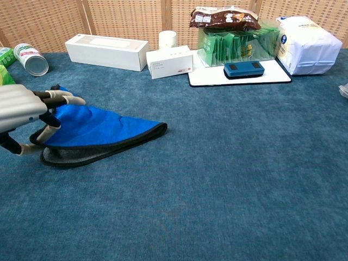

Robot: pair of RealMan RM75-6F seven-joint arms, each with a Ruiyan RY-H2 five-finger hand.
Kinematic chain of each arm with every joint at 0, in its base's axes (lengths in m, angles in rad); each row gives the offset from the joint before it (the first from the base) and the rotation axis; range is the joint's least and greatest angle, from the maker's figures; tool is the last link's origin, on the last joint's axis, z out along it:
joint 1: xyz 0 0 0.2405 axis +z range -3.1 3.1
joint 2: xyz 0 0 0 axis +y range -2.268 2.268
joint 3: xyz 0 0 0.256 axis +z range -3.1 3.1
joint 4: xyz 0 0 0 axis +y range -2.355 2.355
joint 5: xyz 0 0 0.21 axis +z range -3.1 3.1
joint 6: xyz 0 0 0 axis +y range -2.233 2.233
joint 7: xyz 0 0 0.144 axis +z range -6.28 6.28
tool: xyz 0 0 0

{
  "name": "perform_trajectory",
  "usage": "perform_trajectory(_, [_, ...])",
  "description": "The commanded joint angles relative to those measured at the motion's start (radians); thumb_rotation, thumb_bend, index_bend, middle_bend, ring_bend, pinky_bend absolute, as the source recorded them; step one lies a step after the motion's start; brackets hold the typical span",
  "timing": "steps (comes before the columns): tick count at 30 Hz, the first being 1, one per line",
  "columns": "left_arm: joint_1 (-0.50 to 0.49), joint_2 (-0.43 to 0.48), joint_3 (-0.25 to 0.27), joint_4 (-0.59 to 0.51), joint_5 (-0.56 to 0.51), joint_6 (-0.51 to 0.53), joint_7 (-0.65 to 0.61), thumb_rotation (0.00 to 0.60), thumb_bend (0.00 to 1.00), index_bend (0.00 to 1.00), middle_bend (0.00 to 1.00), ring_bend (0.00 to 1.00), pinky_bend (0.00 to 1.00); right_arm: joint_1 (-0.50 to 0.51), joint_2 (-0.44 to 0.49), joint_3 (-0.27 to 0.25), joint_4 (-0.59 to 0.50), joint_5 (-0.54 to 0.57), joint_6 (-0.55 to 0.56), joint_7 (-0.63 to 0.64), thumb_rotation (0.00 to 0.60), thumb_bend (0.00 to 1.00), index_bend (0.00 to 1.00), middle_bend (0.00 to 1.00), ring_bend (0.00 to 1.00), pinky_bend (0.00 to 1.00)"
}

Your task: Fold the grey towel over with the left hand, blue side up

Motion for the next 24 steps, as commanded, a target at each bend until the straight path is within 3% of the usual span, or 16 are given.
perform_trajectory(1, [0.003,-0.001,0.004,0.003,0.007,-0.001,0.003,0.6,0.71,0.76,0.0,0.0,0.31,-0.001,0.001,0.001,-0.001,0.0,0.002,0.001,0.6,0.0,0.0,0.0,0.0,0.0])
perform_trajectory(15, [0.024,-0.021,0.001,0.046,0.016,0.007,0.04,0.6,0.7,0.74,0.0,0.0,0.31,-0.001,0.002,0.0,-0.001,-0.002,0.002,0.004,0.6,0.0,0.0,0.0,0.0,0.0])
perform_trajectory(21, [0.027,-0.024,-0.001,0.046,0.014,-0.001,0.049,0.6,0.7,0.67,0.0,0.0,0.29,-0.001,0.002,-0.001,-0.002,-0.002,0.002,0.002,0.6,0.0,0.0,0.0,0.0,0.0])
perform_trajectory(24, [0.02,-0.001,0.002,0.022,0.003,-0.032,0.037,0.6,0.7,0.54,0.0,0.0,0.25,0.0,0.001,0.0,-0.002,-0.002,0.002,0.002,0.6,0.0,0.0,0.0,0.0,0.0])
